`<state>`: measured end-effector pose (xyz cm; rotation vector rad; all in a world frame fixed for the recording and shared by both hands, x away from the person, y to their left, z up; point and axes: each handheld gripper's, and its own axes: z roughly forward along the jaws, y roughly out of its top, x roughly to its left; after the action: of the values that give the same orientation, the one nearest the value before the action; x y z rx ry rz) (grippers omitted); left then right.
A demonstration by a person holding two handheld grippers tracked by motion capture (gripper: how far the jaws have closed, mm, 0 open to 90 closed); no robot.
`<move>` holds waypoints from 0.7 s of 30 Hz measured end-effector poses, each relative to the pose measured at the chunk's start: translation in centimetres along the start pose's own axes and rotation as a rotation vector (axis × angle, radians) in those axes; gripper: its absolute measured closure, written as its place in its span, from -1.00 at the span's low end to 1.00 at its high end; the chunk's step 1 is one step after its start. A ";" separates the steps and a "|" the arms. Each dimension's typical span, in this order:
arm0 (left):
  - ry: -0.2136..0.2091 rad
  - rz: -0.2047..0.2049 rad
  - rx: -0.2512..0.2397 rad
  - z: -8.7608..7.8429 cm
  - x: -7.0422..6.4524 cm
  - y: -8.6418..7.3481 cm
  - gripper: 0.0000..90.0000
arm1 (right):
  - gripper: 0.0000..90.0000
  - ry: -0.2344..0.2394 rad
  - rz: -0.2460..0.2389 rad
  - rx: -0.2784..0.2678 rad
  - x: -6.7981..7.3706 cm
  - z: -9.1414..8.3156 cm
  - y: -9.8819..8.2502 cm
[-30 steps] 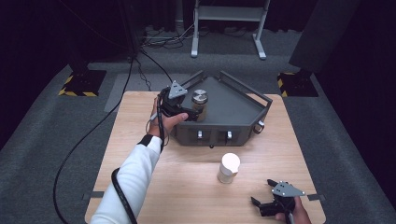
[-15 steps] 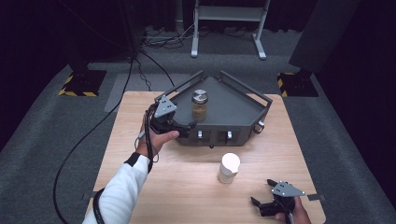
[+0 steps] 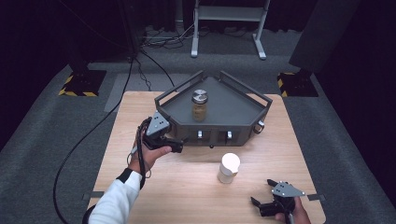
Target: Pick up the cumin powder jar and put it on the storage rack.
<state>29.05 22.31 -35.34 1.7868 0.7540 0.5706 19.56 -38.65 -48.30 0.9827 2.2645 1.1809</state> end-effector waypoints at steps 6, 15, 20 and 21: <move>-0.006 0.014 0.030 -0.8 -0.6 -2.2 -0.96 | -1.00 0.001 -0.002 0.000 0.0 0.0 0.0; -0.016 -0.016 0.060 -1.3 -1.8 -5.7 -0.96 | -1.00 0.006 0.001 0.002 -0.1 0.0 0.0; -0.028 -0.013 0.080 -1.5 -2.4 -7.1 -0.96 | -1.00 0.007 0.001 0.002 -0.1 0.0 0.0; -0.032 -0.015 0.081 -1.6 -2.4 -7.3 -0.96 | -1.00 0.007 0.000 0.002 -0.1 0.0 0.0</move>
<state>24.72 23.30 -41.79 1.8587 0.7775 0.5060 19.68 -38.73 -48.28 0.9809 2.2714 1.1848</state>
